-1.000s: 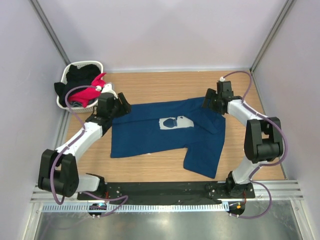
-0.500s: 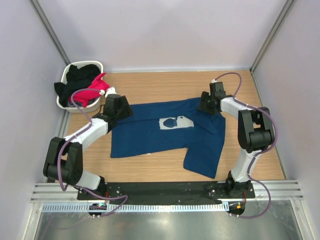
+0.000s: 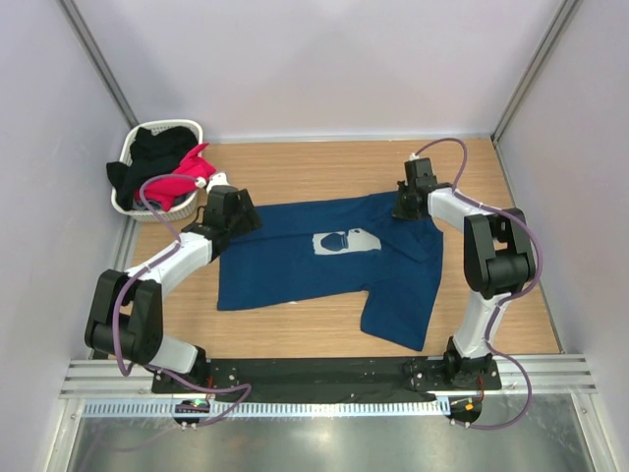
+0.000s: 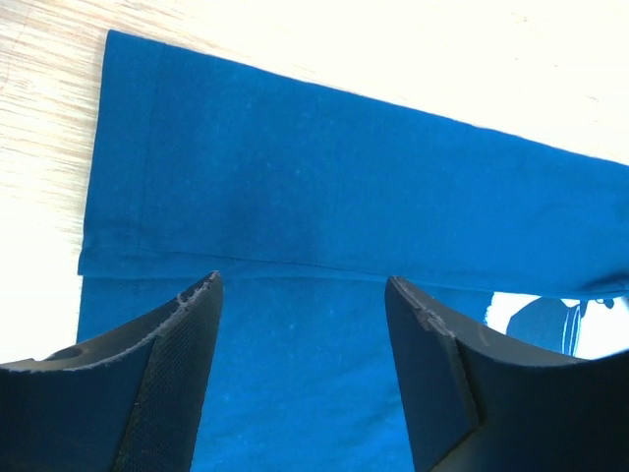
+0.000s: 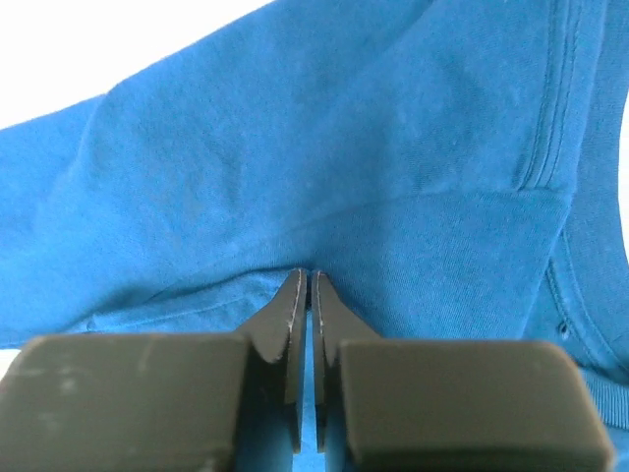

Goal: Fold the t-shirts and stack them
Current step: Fold the tshirt

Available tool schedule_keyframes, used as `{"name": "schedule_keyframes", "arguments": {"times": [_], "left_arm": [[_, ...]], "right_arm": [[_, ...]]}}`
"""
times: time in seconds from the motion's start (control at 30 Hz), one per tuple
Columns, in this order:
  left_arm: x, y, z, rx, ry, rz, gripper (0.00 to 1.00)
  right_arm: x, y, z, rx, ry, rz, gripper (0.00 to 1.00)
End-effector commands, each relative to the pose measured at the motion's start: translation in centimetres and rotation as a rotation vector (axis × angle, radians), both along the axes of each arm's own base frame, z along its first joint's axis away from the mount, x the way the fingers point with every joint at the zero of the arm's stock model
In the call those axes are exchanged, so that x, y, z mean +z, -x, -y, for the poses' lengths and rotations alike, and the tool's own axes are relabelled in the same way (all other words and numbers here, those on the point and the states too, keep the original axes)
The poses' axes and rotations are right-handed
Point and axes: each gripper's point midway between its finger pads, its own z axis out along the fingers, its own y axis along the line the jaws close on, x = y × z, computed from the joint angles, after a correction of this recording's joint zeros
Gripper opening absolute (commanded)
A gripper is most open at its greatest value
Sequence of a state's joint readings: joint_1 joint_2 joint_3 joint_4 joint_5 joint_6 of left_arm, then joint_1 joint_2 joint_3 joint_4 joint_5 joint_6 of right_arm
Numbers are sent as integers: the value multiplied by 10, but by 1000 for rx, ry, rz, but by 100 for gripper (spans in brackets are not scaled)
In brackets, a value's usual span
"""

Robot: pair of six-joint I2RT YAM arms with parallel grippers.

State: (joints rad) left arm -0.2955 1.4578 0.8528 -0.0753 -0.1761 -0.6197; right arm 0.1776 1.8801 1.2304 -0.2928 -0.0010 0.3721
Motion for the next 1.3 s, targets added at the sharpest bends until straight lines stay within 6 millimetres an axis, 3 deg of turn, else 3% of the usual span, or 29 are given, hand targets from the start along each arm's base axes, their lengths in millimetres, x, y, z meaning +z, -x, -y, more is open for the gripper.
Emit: {"name": "schedule_keyframes", "arguments": {"times": [0.0, 0.07, 0.13, 0.37, 0.67, 0.8, 0.93, 1.03, 1.07, 1.1, 1.27], "left_arm": [[20, -8, 2, -4, -7, 51, 69], [21, -8, 1, -6, -6, 52, 69], [23, -8, 1, -7, -6, 57, 69], [20, -4, 2, -14, -2, 48, 70], [16, 3, 0, -14, -5, 45, 71], [18, -1, 6, -34, 11, 49, 71], [17, -3, 8, -40, 16, 47, 71], [16, -4, 9, -42, 13, 45, 71], [13, -3, 8, -44, 10, 37, 71], [13, -3, 8, -45, 9, 39, 71], [12, -2, 6, -37, -9, 30, 75]], "right_arm": [[25, 6, -3, -15, 31, 45, 6], [31, 13, -8, -9, 17, 55, 1], [28, 24, -15, 1, 8, 41, 1], [48, 50, -36, 39, -2, 67, 1], [27, 102, -66, 109, -108, -36, 1], [19, 110, -74, 123, -135, -71, 2], [28, 113, -84, 122, -167, -60, 2], [37, 118, -91, 117, -194, -52, 16], [39, 120, -88, 105, -183, -57, 31], [42, 121, -87, 105, -181, -59, 37], [68, 109, -55, 43, -16, 15, 61]]}}
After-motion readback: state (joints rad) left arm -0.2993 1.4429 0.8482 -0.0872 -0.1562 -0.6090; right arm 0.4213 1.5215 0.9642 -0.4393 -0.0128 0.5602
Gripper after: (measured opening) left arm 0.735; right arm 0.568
